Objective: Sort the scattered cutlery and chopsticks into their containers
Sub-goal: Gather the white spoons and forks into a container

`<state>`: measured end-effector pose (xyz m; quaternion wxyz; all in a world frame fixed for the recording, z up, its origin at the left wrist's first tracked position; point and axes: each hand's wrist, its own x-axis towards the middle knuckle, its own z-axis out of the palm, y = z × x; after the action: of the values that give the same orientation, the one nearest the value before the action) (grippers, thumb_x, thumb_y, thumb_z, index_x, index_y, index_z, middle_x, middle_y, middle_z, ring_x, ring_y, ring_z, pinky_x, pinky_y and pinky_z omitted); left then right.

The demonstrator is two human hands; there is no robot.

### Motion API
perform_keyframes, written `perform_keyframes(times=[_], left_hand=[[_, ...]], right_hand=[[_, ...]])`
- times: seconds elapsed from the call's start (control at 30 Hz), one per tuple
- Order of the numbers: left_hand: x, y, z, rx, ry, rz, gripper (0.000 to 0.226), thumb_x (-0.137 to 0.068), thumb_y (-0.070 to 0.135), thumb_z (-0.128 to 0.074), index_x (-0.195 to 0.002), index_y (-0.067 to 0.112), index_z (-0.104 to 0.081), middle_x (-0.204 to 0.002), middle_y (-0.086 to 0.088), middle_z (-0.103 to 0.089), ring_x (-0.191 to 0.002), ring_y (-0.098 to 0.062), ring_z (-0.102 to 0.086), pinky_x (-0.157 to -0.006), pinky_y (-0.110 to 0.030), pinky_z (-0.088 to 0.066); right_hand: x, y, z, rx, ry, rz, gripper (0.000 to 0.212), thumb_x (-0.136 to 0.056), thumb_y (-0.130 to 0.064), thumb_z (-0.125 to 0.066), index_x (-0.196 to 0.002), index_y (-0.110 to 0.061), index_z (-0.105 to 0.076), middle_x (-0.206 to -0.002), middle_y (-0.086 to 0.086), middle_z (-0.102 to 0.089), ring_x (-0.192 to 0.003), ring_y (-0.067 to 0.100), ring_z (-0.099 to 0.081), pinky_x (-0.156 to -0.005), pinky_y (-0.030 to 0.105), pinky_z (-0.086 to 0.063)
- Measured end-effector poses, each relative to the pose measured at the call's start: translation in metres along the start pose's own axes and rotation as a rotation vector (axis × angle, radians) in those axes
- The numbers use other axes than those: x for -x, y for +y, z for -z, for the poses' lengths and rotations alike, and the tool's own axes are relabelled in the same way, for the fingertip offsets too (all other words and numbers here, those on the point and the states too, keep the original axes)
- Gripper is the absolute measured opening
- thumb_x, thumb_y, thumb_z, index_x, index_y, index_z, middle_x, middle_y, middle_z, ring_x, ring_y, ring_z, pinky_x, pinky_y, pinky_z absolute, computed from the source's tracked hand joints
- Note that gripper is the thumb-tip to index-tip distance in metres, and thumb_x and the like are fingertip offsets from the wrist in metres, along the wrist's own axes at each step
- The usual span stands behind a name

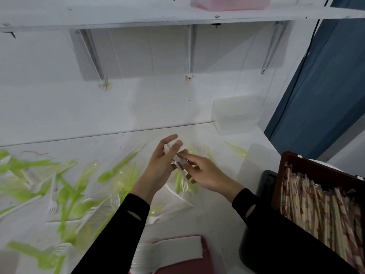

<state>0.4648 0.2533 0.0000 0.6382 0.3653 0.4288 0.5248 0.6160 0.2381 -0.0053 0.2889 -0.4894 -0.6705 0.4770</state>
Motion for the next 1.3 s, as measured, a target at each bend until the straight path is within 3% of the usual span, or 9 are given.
perform_keyframes(times=[0.23,0.37,0.47,0.57,0.63,0.77,0.97,1.1,1.3], left_hand=[[-0.002,0.001,0.007,-0.047,0.068,0.016,0.031,-0.091,0.026,-0.067,-0.118,0.012,-0.061,-0.111,-0.012,-0.072,-0.097,-0.032,-0.072,-0.086,-0.048,-0.058],[-0.006,-0.004,0.005,-0.141,0.156,-0.01,0.028,-0.091,0.034,-0.066,-0.099,0.011,-0.054,-0.107,-0.008,-0.071,-0.091,-0.026,-0.073,-0.082,-0.045,-0.059],[-0.007,-0.01,0.003,-0.2,0.154,-0.002,0.032,-0.093,0.038,-0.062,-0.103,0.011,-0.047,-0.11,-0.007,-0.066,-0.093,-0.021,-0.072,-0.077,-0.037,-0.058],[-0.006,-0.012,0.001,-0.124,0.06,0.032,0.023,-0.097,0.023,-0.06,-0.111,0.014,-0.044,-0.116,-0.011,-0.059,-0.086,-0.019,-0.068,-0.074,-0.033,-0.055],[-0.004,-0.009,0.001,-0.058,0.018,0.012,0.024,-0.097,0.014,-0.058,-0.117,0.016,-0.045,-0.126,-0.013,-0.058,-0.087,-0.021,-0.067,-0.07,-0.035,-0.052],[-0.002,-0.004,0.0,-0.019,0.009,-0.022,0.039,-0.09,0.014,-0.068,-0.125,0.018,-0.05,-0.104,-0.015,-0.068,-0.095,-0.032,-0.072,-0.075,-0.037,-0.056],[-0.008,-0.01,0.001,-0.068,0.16,-0.011,0.02,-0.096,0.019,-0.061,-0.109,0.011,-0.047,-0.096,-0.007,-0.061,-0.078,-0.019,-0.07,-0.073,-0.031,-0.057],[-0.009,-0.01,0.003,-0.07,0.175,-0.017,0.022,-0.096,0.027,-0.062,-0.106,0.013,-0.05,-0.082,-0.003,-0.059,-0.073,-0.016,-0.066,-0.069,-0.028,-0.057],[-0.013,-0.016,0.005,-0.181,0.25,-0.006,0.025,-0.098,0.031,-0.058,-0.102,0.01,-0.045,-0.089,-0.011,-0.057,-0.083,-0.021,-0.066,-0.068,-0.029,-0.056]], right_hand=[[0.002,-0.002,-0.005,0.029,-0.1,0.017,0.057,-0.096,-0.024,-0.063,-0.146,-0.037,-0.041,-0.121,-0.007,-0.064,-0.078,-0.002,-0.065,-0.08,0.022,-0.055],[0.002,-0.001,-0.005,0.035,-0.128,0.007,0.075,-0.088,-0.036,-0.072,-0.15,-0.039,-0.031,-0.147,-0.01,-0.048,-0.121,0.006,-0.057,-0.097,0.033,-0.052],[0.002,0.002,-0.007,0.053,-0.114,0.004,0.062,-0.096,-0.025,-0.063,-0.148,-0.04,-0.033,-0.125,-0.005,-0.062,-0.093,0.018,-0.069,-0.083,0.032,-0.057],[0.001,0.005,-0.006,0.131,-0.048,0.0,0.051,-0.1,-0.013,-0.051,-0.145,-0.031,-0.033,-0.11,-0.003,-0.065,-0.074,0.008,-0.067,-0.065,0.016,-0.051],[0.0,0.007,-0.004,0.146,-0.01,0.002,0.046,-0.1,-0.01,-0.047,-0.14,-0.024,-0.03,-0.105,-0.001,-0.065,-0.076,0.006,-0.067,-0.07,0.022,-0.054],[0.0,0.01,-0.004,0.244,0.026,0.035,0.033,-0.1,-0.016,-0.049,-0.128,-0.019,-0.033,-0.114,0.005,-0.065,-0.091,0.022,-0.067,-0.084,0.046,-0.054],[-0.004,0.01,0.002,0.279,0.141,0.105,0.035,-0.094,-0.028,-0.064,-0.129,-0.029,-0.059,-0.106,-0.01,-0.067,-0.089,0.012,-0.064,-0.081,0.034,-0.053],[-0.004,0.013,0.0,0.28,0.129,0.111,0.039,-0.099,-0.026,-0.058,-0.137,-0.028,-0.055,-0.1,-0.004,-0.07,-0.074,0.007,-0.058,-0.073,0.026,-0.047],[-0.004,0.015,-0.001,0.367,0.061,0.137,0.054,-0.097,-0.021,-0.061,-0.147,-0.03,-0.043,-0.133,0.001,-0.061,-0.116,0.017,-0.059,-0.096,0.034,-0.049]])
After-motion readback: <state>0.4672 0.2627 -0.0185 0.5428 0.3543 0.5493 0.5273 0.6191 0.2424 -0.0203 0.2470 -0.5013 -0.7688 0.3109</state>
